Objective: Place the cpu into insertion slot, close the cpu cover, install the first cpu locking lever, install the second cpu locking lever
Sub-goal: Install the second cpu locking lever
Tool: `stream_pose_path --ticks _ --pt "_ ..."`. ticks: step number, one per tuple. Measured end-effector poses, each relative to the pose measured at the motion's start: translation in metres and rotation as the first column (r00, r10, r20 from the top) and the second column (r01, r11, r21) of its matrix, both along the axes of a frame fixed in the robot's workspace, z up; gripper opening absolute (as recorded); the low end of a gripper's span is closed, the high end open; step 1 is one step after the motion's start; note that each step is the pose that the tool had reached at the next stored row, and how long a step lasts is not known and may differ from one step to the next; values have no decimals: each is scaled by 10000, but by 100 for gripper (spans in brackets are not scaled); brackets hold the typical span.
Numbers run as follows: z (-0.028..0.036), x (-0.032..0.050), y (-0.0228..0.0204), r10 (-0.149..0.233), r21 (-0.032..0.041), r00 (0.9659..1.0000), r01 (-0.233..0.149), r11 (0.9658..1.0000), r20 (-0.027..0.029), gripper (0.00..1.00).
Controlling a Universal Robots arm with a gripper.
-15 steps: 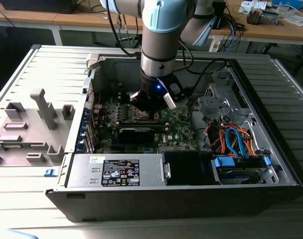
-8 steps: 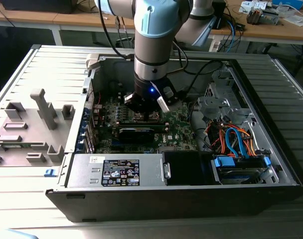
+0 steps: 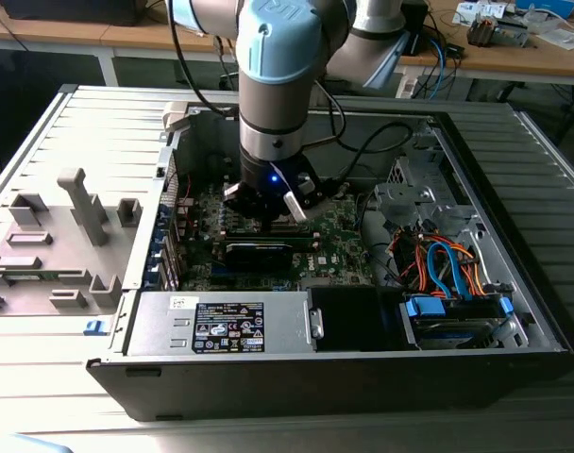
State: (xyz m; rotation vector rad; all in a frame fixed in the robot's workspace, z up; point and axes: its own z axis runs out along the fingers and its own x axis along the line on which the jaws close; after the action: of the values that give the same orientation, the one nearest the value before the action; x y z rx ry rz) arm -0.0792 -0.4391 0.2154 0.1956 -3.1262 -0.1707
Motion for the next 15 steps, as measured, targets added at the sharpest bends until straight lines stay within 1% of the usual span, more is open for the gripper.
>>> stream_pose_path --ticks 4,5,6,9,12,15 --pt "-22 -83 -18 0 59 10000 0 10000 2 11" --pt "-28 -110 -27 3 98 10000 -3 10000 3 11" --pt "-36 -145 -36 12 163 10000 -12 9999 3 11" --pt "-53 -193 -42 119 226 9999 -119 9997 4 11" --pt "-67 -219 -42 272 269 9996 -272 9993 6 11" --pt "-81 -224 -43 584 281 9983 -584 9979 5 11"
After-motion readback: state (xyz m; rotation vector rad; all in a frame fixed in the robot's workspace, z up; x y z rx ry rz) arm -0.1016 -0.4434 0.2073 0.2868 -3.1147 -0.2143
